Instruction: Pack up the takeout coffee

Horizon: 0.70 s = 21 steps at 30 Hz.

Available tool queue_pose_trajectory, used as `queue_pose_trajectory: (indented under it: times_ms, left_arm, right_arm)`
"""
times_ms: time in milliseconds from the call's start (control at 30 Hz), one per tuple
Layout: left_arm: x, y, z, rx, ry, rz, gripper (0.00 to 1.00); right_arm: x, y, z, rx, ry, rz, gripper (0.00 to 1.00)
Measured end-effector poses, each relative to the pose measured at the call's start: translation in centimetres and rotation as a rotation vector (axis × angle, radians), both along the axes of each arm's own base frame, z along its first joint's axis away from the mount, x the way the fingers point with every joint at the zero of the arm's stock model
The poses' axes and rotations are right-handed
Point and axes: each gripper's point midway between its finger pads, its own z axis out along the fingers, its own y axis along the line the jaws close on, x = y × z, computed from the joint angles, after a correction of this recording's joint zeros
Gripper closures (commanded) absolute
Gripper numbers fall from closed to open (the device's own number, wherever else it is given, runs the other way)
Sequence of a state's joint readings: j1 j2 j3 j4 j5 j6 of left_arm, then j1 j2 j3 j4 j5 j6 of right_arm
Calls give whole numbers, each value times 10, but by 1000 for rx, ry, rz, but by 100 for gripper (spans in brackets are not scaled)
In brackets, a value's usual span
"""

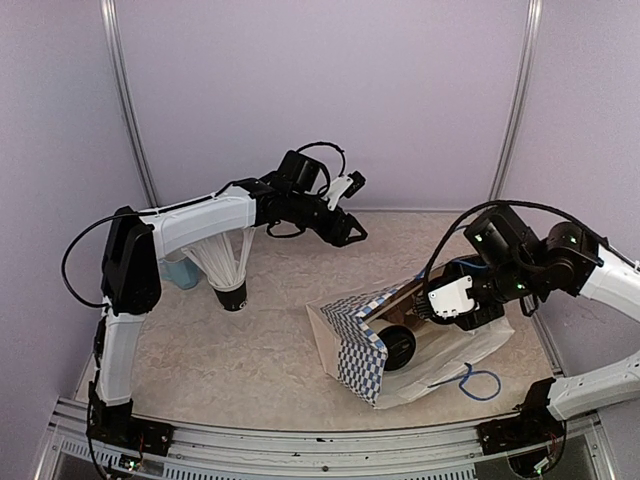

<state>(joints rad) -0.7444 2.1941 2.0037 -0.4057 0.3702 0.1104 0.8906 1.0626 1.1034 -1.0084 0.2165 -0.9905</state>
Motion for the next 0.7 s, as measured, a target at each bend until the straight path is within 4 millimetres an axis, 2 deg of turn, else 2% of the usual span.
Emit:
queue_pose_trajectory:
  times_ms: [200, 700]
  left_arm:
    - [-4, -5, -19, 0, 49, -39, 35]
    - [-10, -9, -30, -9, 93, -73, 35]
  right_arm:
    - [11, 8, -2, -2, -35, 0, 66]
    - [21, 18, -21, -5, -57, 19, 67]
